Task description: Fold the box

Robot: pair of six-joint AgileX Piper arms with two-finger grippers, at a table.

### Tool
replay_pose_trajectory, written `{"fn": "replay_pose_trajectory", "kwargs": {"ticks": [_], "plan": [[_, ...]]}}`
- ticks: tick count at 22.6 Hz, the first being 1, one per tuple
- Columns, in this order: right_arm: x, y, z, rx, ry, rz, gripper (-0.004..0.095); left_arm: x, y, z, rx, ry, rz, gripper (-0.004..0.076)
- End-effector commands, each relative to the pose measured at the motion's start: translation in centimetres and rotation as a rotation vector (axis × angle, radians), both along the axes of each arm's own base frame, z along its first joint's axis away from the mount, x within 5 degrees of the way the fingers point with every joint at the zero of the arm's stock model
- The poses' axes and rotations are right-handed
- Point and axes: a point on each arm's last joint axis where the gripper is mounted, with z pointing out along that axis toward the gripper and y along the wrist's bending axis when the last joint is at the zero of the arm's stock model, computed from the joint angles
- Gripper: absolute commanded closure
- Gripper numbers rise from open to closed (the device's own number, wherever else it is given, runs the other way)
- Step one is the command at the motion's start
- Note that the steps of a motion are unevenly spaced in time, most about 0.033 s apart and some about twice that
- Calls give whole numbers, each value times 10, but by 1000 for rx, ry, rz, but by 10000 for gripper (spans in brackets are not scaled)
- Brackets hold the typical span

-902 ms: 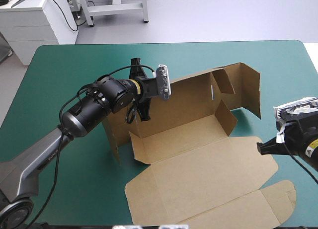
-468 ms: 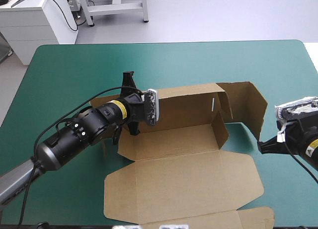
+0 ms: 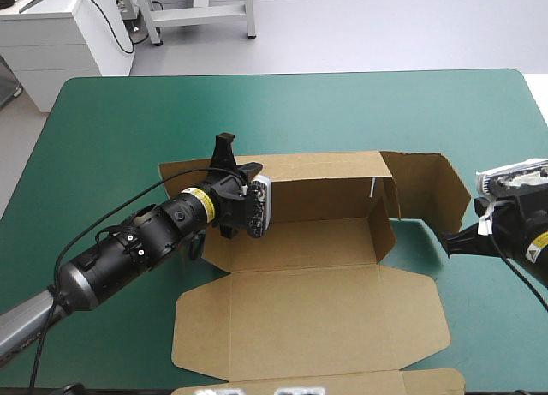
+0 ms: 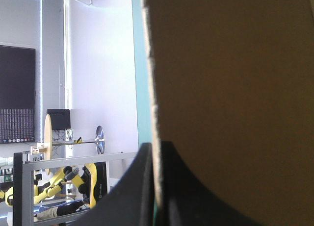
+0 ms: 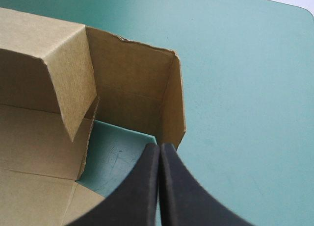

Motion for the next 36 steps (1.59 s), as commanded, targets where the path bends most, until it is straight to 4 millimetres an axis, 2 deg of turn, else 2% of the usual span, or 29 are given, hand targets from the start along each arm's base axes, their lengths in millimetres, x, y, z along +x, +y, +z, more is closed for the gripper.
{"fn": "replay_pose_trajectory", "kwargs": {"ticks": [1, 4, 7, 10, 13, 14, 15, 16, 17, 18, 21, 23, 27, 31, 36], "plan": [[13, 3, 24, 21, -97, 3, 924, -6, 1, 23, -52, -86, -24, 732], [31, 8, 33, 20, -86, 4, 924, -5, 2, 23, -44, -83, -20, 731], [63, 20, 38, 41, -38, 17, 924, -4, 4, 21, -12, -82, -6, 732], [84, 27, 41, 53, -16, 25, 924, -3, 5, 22, 0, -102, 6, 732], [124, 41, 44, 63, 35, 37, 924, 0, 11, 22, 31, -113, 75, 732], [130, 43, 46, 65, 45, 37, 924, 1, 12, 22, 28, -114, 81, 732], [147, 47, 48, 57, 66, 41, 924, 1, 12, 23, 25, -122, 87, 732], [152, 49, 51, 55, 70, 46, 924, 1, 12, 23, 25, -122, 87, 732], [166, 54, 53, 52, 91, 60, 924, 1, 12, 22, 18, -115, 88, 731], [179, 57, 51, 48, 114, 57, 924, 1, 12, 22, 20, -114, 89, 732], [199, 62, 47, 39, 157, 51, 924, 1, 12, 22, 18, -112, 90, 732], [220, 68, 37, 26, 213, 58, 924, 0, 13, 17, 19, -98, 96, 732], [245, 75, 20, 44, 279, 64, 929, -3, 15, -8, 59, -61, 88, 732], [258, 69, 7, 79, 322, 59, 929, -2, 16, -9, 33, -65, 107, 732], [270, 56, 0, 110, 313, 32, 929, -3, 14, -6, -12, -76, 98, 732]]}}
